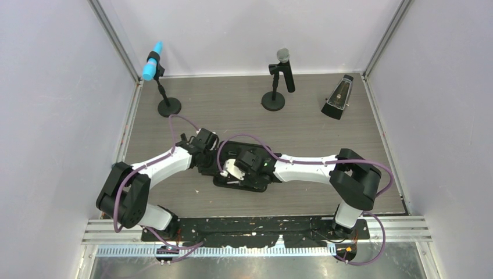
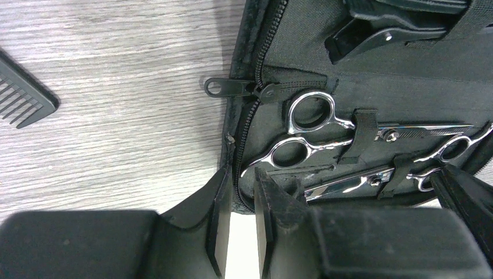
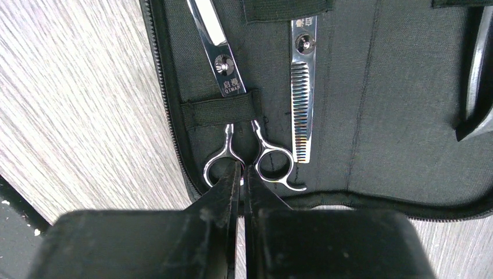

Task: Sort the hair-cutting tools
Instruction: Place the scissors in the hairdressing tool bag.

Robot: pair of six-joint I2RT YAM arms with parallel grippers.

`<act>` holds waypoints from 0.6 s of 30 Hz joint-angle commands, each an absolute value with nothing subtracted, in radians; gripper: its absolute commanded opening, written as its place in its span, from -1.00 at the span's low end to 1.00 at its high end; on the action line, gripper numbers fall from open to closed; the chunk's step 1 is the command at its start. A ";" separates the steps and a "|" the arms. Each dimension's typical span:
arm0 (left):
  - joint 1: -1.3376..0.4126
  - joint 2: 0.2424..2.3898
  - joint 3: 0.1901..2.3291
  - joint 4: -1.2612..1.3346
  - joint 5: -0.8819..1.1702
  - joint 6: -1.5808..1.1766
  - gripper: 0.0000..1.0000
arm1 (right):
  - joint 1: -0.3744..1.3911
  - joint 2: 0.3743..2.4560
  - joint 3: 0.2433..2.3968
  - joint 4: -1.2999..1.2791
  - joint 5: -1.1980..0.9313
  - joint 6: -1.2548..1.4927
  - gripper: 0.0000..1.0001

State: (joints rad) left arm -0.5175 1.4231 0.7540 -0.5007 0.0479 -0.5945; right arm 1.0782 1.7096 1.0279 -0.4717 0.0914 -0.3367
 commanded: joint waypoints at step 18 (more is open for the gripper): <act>-0.521 1.398 0.730 -0.508 0.064 -0.624 -0.47 | 1.062 1.611 0.974 -0.521 0.152 -0.191 -0.89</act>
State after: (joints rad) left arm -0.5179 1.4090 0.7341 -0.5064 0.0582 -0.6212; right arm 1.0683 1.6539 0.9794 -0.4961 0.1368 -0.2298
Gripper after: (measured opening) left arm 0.259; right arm 0.051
